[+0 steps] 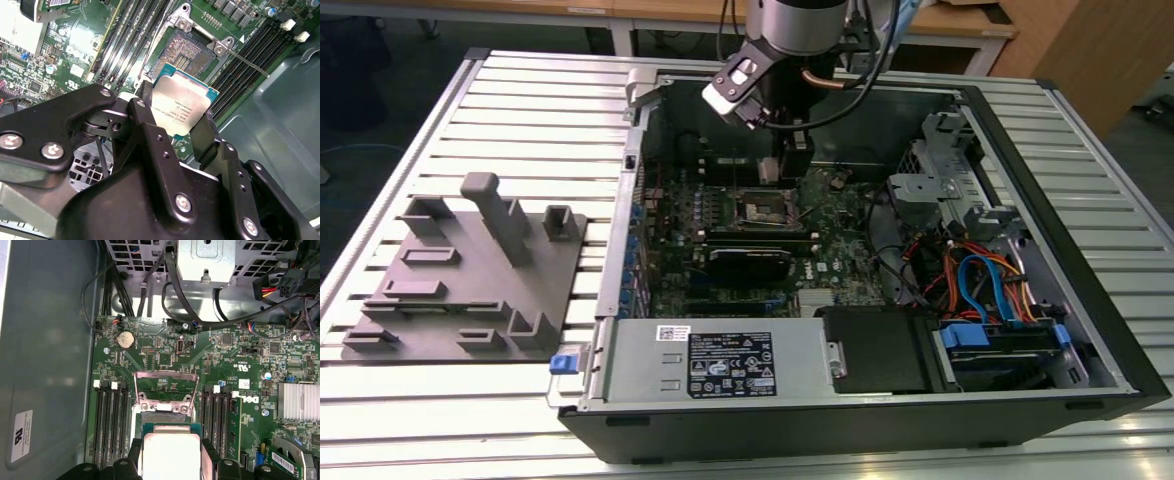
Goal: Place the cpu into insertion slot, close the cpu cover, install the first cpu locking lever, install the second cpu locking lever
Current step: 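Place the cpu into insertion slot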
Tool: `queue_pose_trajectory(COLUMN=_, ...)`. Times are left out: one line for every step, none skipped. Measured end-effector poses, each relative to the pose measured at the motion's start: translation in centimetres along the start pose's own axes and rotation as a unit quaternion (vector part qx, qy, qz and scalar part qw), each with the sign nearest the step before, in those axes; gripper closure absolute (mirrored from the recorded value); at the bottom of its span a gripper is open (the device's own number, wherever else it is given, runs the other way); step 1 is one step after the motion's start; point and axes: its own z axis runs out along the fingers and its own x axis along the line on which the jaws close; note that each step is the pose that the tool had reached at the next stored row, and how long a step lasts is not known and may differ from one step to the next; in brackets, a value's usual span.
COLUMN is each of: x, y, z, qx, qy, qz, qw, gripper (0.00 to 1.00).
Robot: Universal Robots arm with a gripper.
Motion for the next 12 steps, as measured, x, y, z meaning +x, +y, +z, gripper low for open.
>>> queue_pose_trajectory(x=0.0, y=0.0, z=0.01, qx=0.0, qy=0.0, qz=0.0, qw=1.0, gripper=0.46)
queue_pose_trajectory(x=0.0, y=0.0, z=0.03, qx=0.0, qy=0.0, qz=0.0, qw=1.0, gripper=0.46)
queue_pose_trajectory(x=0.0, y=0.0, z=0.05, qx=0.0, qy=0.0, qz=0.001, qw=1.0, gripper=0.46)
queue_pose_trajectory(x=0.01, y=0.0, z=0.08, qx=-0.0001, qy=-0.0001, qz=0.002, qw=1.0, gripper=0.46)
queue_pose_trajectory(x=0.02, y=-0.01, z=0.12, qx=-0.0001, qy=-0.0002, qz=0.004, qw=1.0, gripper=0.46)
queue_pose_trajectory(x=0.05, y=-0.01, z=0.17, qx=-0.0001, qy=-0.0004, qz=0.007, qw=1.0, gripper=0.46)
queue_pose_trajectory(x=0.07, y=-0.02, z=0.27, qx=-0.0002, qy=-0.0005, qz=0.011, qw=0.9999, gripper=0.46)
queue_pose_trajectory(x=0.09, y=-0.03, z=0.39, qx=-0.0003, qy=-0.0006, qz=0.013, qw=0.9999, gripper=0.46)
queue_pose_trajectory(x=0.11, y=-0.05, z=0.53, qx=-0.0003, qy=-0.0007, qz=0.014, qw=0.9999, gripper=0.46)
queue_pose_trajectory(x=0.12, y=-0.08, z=0.72, qx=-0.0003, qy=-0.0007, qz=0.014, qw=0.9999, gripper=0.46)
queue_pose_trajectory(x=0.12, y=-0.12, z=0.9, qx=-0.0003, qy=-0.0007, qz=0.014, qw=0.9999, gripper=0.46)
queue_pose_trajectory(x=0.12, y=-0.14, z=1.08, qx=-0.0003, qy=-0.0008, qz=0.014, qw=0.9999, gripper=0.46)
